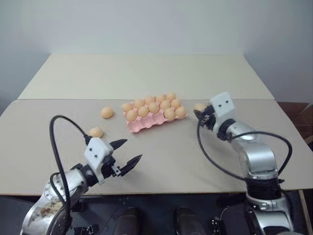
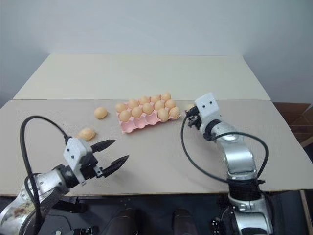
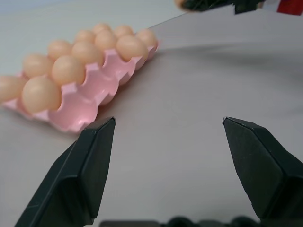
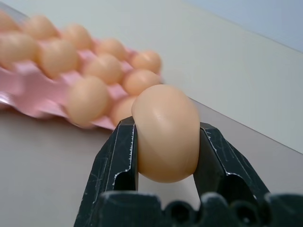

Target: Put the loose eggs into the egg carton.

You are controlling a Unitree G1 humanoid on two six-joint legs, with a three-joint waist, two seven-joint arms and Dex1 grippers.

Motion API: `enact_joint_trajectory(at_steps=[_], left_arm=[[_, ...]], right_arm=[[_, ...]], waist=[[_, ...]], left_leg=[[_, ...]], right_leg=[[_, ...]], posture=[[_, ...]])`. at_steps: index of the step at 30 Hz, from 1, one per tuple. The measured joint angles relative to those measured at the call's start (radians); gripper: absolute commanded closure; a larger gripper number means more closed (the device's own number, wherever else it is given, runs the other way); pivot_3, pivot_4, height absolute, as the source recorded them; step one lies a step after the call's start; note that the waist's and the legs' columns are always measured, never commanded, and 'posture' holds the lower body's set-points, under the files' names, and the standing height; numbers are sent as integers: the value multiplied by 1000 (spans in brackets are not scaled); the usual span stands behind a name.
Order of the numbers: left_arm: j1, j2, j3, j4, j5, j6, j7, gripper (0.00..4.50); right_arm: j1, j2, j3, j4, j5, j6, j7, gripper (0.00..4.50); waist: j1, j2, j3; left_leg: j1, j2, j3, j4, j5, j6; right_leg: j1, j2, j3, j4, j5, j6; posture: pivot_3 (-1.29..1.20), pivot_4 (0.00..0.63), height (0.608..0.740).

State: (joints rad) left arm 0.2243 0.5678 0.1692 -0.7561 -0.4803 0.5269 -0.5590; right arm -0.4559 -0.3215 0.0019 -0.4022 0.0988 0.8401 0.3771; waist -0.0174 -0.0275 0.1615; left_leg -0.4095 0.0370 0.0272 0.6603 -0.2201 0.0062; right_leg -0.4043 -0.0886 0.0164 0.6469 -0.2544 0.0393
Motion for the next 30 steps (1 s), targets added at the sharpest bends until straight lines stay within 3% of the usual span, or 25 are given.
enact_joint_trajectory(at_steps=[8, 25, 30], left_arm=[[33, -48, 48, -16, -4, -4, 61, 572], [1, -42, 36, 7, 19, -30, 46, 572], [-8, -32, 29, 8, 30, -30, 41, 572]], right_arm=[[-34, 195, 163, -18, -20, 80, -137, 3154], [-177, 275, 256, 364, -96, -135, -164, 3154], [-189, 274, 260, 422, -113, -176, -164, 1523]], waist=[[3, 0, 0], [-2, 0, 0], [-1, 0, 0]], left_leg=[[-1, -1, 0, 0, 0, 0], [-1, -1, 3, 0, 0, 0], [-1, -1, 3, 0, 0, 0]], right_leg=[[-1, -1, 0, 0, 0, 0], [-1, 0, -1, 0, 0, -1], [-1, 0, -1, 0, 0, -1]], posture=[[0, 150, 740], [0, 150, 740], [0, 150, 740]])
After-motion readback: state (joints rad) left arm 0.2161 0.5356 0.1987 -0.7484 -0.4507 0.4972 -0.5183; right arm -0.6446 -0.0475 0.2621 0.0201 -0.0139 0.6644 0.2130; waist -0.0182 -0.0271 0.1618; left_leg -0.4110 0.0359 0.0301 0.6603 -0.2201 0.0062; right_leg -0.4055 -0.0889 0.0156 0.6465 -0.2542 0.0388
